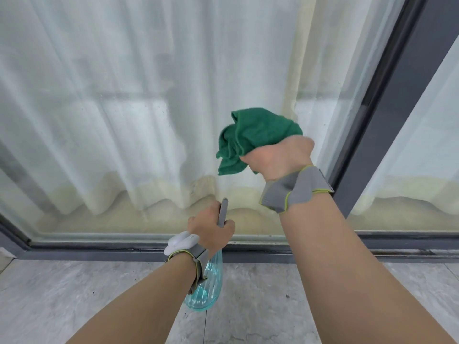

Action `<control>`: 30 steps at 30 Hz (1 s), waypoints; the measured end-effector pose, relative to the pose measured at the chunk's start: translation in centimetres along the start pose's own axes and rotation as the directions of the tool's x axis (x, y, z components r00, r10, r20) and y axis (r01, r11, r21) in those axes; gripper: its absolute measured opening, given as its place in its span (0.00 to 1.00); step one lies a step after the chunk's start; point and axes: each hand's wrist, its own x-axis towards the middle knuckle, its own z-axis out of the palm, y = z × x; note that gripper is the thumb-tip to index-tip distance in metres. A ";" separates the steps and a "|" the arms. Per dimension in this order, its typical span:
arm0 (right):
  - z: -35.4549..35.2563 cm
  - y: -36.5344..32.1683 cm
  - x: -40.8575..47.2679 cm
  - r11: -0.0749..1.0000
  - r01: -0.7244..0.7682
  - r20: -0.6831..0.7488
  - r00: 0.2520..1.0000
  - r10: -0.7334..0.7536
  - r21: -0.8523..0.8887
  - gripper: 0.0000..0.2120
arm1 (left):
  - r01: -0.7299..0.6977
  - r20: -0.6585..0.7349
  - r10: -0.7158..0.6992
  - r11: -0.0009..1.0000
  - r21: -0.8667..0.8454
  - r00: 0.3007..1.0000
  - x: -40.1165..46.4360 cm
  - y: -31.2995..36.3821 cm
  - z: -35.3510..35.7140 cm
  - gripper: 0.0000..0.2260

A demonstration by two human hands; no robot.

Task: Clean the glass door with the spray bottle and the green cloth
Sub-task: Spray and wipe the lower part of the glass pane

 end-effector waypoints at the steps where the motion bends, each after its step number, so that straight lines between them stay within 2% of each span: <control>1: 0.5 0.1 -0.3 0.995 0.020 0.040 0.999 -0.024 0.094 0.14 | -0.001 -0.003 0.001 1.000 0.001 1.000 0.1 0.0 0.2 0.14; 3: 1.5 1.5 -1.4 0.992 0.125 0.075 0.989 -0.126 0.022 0.13 | -0.011 -0.007 0.011 1.000 0.015 1.000 0.1 -0.2 0.5 0.10; 5: 1.2 3.0 -1.2 0.949 0.274 0.037 0.962 -0.271 -0.153 0.30 | -0.002 0.012 0.002 1.000 0.013 1.000 0.1 -0.2 0.4 0.10; 6: 0.9 3.7 -1.0 0.891 0.359 0.001 0.928 -0.373 -0.279 0.35 | 0.012 0.042 -0.012 1.000 0.006 0.999 0.1 -0.2 0.3 0.11; 8: 0.2 4.9 -0.2 0.664 0.533 0.067 0.803 -0.592 -0.525 0.34 | 0.033 0.077 -0.035 0.999 0.023 0.996 0.0 -0.2 0.3 0.12; 11: -1.0 5.0 1.4 0.261 0.655 0.275 0.597 -0.753 -0.709 0.31 | 0.001 0.010 -0.002 0.996 0.086 1.000 0.2 -0.6 0.9 0.08; 14: -2.4 3.8 3.0 -0.124 0.655 0.427 0.326 -0.844 -0.746 0.31 | -0.027 0.008 0.027 0.998 0.059 1.000 0.6 -1.0 1.1 0.11; 16: -3.4 2.8 3.7 -0.248 0.646 0.469 0.194 -0.862 -0.722 0.30 | -0.037 0.026 0.035 0.998 0.056 0.999 0.8 -1.3 1.1 0.10; 18: -3.9 1.5 4.1 -0.279 0.633 0.432 0.098 -0.896 -0.722 0.31 | -0.038 0.015 0.037 0.997 0.063 0.999 0.9 -1.4 1.0 0.07; 20: -4.3 0.0 4.6 -0.225 0.613 0.325 0.054 -0.944 -0.757 0.32 | -0.031 0.015 0.031 0.998 0.051 0.999 1.0 -1.4 1.2 0.11; 23: -6.4 -1.3 5.5 -0.137 0.551 0.209 0.069 -0.976 -0.823 0.31 | -0.042 0.015 0.041 0.998 0.036 0.999 1.0 -1.5 1.3 0.14; 30: -15.1 2.0 9.4 -0.116 0.418 0.205 0.173 -0.963 -0.901 0.32 | -0.034 -0.004 0.034 0.999 0.038 0.999 0.9 -1.4 2.1 0.15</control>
